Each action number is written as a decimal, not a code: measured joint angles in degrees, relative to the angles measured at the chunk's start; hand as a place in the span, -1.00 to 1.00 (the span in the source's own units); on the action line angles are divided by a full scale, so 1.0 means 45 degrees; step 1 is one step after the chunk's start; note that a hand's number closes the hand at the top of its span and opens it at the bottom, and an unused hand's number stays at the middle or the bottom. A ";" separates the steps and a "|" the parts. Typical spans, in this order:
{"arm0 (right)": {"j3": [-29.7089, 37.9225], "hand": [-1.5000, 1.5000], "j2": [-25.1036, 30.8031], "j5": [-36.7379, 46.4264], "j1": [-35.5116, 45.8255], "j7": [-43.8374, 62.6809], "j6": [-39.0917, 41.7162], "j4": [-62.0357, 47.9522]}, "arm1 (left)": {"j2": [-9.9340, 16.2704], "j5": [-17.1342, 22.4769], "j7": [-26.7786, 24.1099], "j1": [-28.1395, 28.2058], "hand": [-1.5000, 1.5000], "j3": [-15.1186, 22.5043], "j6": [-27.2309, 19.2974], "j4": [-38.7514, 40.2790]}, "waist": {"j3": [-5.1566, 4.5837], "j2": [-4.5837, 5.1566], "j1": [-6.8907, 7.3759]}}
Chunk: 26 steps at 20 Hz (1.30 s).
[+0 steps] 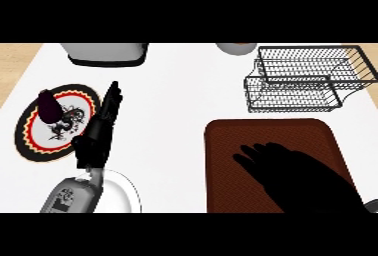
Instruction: Pick the squash from the tray and place it in the tiered basket
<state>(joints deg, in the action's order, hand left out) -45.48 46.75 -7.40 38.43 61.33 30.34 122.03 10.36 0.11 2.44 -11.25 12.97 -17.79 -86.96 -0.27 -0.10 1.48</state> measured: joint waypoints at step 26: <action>-0.3238 -1.00 -0.0642 0.1036 0.1830 0.0235 0.0984 -0.1912 | -0.0271 -0.0424 0.0187 0.0256 0.00 -0.0247 -0.0089 -0.0299 | 0.0041 -0.0032 -0.0317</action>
<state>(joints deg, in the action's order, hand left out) -60.05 43.86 -2.74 46.67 62.39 34.77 113.43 9.14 -1.79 3.28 -10.09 11.86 -18.18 -88.30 -0.09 -0.25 0.05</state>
